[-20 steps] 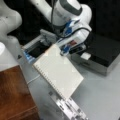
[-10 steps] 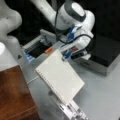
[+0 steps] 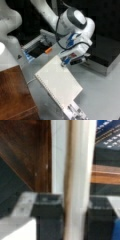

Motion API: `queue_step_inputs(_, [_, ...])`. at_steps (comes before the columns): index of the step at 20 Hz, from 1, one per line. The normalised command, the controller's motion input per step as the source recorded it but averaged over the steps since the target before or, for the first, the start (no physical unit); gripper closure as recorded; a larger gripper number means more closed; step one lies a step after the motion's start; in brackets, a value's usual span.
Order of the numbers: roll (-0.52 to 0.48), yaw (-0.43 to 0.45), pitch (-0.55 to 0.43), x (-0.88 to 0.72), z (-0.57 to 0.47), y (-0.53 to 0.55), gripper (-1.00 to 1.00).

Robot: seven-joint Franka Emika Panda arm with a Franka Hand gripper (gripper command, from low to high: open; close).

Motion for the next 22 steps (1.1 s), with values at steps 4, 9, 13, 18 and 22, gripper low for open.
queue_step_inputs(4, [-0.206, -0.157, -0.130, 0.30, -0.08, 0.08, 1.00])
queue_step_inputs(9, [-0.198, -0.121, -0.119, 0.36, -0.07, 0.07, 1.00])
queue_step_inputs(13, [-0.215, -0.102, -0.105, 0.36, -0.08, 0.08, 1.00])
queue_step_inputs(18, [-0.208, -0.102, -0.085, 0.38, -0.11, 0.09, 1.00])
queue_step_inputs(22, [-0.170, -0.141, -0.120, 0.39, -0.14, 0.09, 1.00])
